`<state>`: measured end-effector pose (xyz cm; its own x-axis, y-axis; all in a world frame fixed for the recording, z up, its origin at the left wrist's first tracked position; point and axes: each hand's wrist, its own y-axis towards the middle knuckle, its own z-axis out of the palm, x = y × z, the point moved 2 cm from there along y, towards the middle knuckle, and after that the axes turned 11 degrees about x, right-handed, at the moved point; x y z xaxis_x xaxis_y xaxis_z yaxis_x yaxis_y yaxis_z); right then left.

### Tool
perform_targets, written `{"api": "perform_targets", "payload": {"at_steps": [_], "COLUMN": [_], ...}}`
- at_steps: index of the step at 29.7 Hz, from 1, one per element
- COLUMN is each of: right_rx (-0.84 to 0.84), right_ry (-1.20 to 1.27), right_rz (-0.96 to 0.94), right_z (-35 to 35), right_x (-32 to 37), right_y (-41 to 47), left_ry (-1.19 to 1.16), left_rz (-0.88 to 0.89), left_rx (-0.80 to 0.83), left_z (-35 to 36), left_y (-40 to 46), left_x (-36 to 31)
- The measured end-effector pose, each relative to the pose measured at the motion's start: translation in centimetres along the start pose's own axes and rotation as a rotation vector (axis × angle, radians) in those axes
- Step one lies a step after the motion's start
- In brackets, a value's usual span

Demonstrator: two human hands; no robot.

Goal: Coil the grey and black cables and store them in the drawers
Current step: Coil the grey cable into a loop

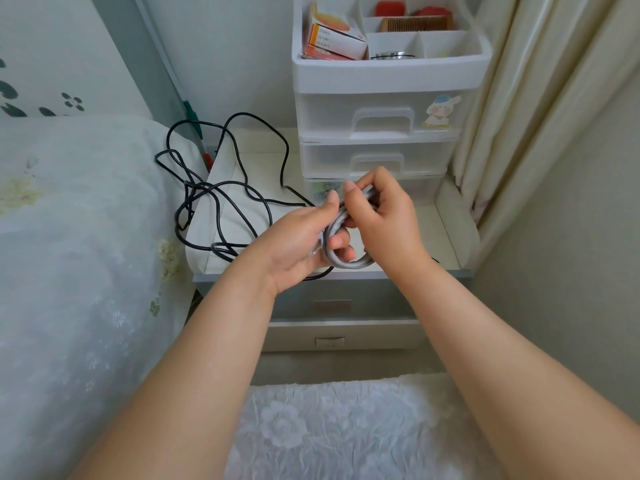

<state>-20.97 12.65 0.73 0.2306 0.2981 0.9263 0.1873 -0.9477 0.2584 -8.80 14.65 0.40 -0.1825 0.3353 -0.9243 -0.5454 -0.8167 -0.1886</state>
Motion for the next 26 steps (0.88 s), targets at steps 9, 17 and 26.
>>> {"api": "perform_targets", "payload": {"at_steps": [9,17,26], "right_rx": [-0.047,-0.078,-0.084], "right_ry": [-0.016,0.043,0.090], "right_rz": [-0.067,-0.045,0.081], "right_z": [-0.1,0.1,1.4], "right_x": [0.2,0.3,-1.4], "right_y": [-0.5,-0.2,0.0], "left_ry": [-0.315,-0.022,0.695], "left_rz": [-0.016,0.079,-0.025], "left_rx": [0.077,-0.158,-0.314], "left_z": [0.8,0.9,-0.6], "left_y": [-0.5,-0.4,0.4], "left_x": [0.2,0.6,1.1]}}
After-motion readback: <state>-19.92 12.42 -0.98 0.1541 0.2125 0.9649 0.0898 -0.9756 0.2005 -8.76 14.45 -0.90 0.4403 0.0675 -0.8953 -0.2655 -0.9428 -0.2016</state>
